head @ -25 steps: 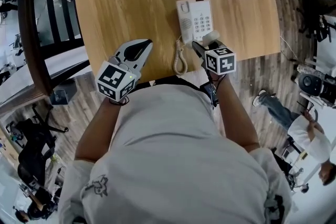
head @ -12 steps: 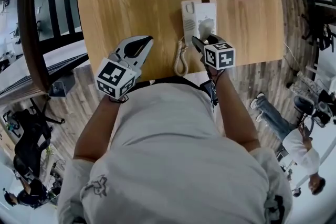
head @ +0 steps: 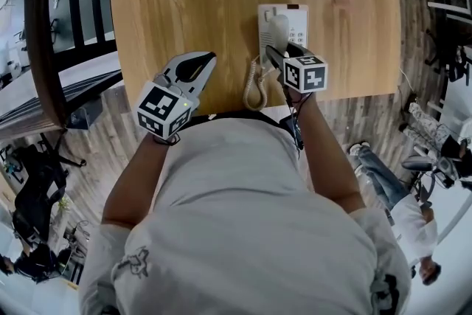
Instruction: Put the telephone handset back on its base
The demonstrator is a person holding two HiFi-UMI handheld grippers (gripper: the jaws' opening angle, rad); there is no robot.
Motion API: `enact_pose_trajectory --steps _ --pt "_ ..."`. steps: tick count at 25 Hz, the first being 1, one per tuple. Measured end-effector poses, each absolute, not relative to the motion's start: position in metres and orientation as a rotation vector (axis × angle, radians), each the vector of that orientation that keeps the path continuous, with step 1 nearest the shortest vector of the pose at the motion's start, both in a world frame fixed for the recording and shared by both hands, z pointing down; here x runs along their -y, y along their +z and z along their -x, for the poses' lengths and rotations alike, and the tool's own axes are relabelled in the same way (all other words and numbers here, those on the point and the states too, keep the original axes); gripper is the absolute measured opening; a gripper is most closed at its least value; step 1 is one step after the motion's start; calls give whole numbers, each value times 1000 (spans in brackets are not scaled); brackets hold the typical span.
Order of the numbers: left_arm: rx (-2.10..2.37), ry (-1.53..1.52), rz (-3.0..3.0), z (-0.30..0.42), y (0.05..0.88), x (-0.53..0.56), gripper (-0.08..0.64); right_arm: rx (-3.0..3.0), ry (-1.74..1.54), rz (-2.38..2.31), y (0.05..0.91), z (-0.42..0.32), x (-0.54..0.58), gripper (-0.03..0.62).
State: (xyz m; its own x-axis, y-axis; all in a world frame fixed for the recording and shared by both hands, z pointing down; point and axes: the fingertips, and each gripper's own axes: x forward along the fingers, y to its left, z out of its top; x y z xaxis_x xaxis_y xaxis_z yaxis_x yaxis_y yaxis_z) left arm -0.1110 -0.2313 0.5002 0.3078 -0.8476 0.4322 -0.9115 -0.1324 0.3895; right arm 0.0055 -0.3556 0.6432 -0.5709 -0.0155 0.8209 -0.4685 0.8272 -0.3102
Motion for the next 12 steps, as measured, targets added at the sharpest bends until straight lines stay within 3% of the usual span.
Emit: enact_pose_trajectory --steps 12 --pt "1550 127 -1936 116 518 234 6 2093 756 -428 665 15 374 222"
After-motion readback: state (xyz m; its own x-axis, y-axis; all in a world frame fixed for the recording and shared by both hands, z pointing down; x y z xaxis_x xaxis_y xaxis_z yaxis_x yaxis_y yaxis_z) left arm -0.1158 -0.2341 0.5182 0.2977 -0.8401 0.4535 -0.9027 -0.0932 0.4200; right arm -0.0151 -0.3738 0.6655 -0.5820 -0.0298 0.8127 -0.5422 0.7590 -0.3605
